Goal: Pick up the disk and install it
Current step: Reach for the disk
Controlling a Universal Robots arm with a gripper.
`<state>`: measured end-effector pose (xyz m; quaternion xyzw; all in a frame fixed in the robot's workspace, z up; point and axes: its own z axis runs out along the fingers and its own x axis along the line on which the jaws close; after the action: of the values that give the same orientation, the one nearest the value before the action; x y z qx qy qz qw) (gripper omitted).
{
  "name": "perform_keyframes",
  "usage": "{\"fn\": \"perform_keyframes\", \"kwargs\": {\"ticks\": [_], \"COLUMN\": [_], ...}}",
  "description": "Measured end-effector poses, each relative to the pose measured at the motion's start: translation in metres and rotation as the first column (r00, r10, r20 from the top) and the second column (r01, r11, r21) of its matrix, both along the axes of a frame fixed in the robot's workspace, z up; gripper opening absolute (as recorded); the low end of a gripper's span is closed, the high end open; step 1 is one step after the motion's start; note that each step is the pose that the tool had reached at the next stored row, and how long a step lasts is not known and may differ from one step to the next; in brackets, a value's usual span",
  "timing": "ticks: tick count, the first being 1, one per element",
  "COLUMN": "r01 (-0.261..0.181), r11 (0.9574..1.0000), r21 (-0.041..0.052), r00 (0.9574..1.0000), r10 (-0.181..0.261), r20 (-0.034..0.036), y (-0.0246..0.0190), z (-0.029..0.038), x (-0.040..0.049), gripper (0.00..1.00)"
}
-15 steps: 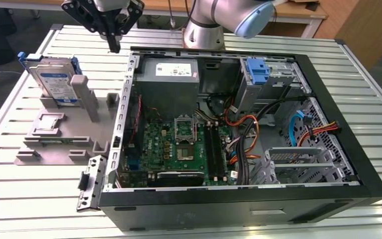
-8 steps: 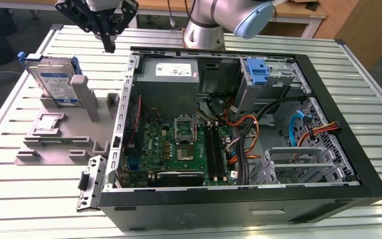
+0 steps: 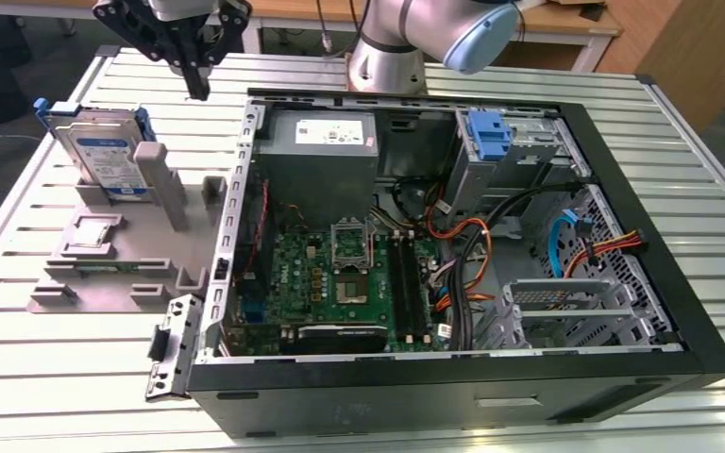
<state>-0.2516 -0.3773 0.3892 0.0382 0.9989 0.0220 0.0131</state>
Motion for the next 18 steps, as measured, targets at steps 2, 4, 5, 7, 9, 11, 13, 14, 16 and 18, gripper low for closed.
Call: {"fn": "perform_keyframes", "kwargs": {"ticks": [2, 4, 5, 7, 9, 11, 13, 14, 16, 18], "r01": [0.000, 0.000, 0.000, 0.000, 0.000, 0.000, 0.000, 0.000, 0.000, 0.000], "r11": [1.0000, 1.0000, 1.0000, 1.0000, 1.0000, 1.0000, 1.0000, 1.0000, 1.0000, 1.0000], "r21": [-0.0001, -0.0001, -0.0001, 0.0000, -0.0001, -0.0001, -0.0001, 0.0000, -0.0001, 0.0000], "r00": [1.0000, 1.0000, 1.0000, 1.0000, 1.0000, 1.0000, 1.0000, 1.0000, 1.0000, 1.0000], "r10": [0.000, 0.000, 0.000, 0.000, 0.000, 0.000, 0.000, 0.000, 0.000, 0.000], "r20": [-0.0001, 0.0000, 0.0000, 0.0000, -0.0001, 0.0000, -0.0001, 0.0000, -0.0001, 0.0000], "y": [0.0000, 0.0000, 0.0000, 0.0000, 0.0000, 0.0000, 0.0000, 0.0000, 0.0000, 0.0000], "z": [0.0000, -0.0001, -0.0001, -0.0001, -0.0002, -0.0002, -0.0003, -0.0003, -0.0004, -0.0005], "x": [-0.0021, -0.0044, -0.0055, -0.0078, -0.0102, -0.0128, -0.0151, -0.0163, -0.0187, -0.0212], "gripper": [0.10, 0.10, 0.10, 0.10, 0.10, 0.10, 0.10, 0.10, 0.10, 0.10]}}
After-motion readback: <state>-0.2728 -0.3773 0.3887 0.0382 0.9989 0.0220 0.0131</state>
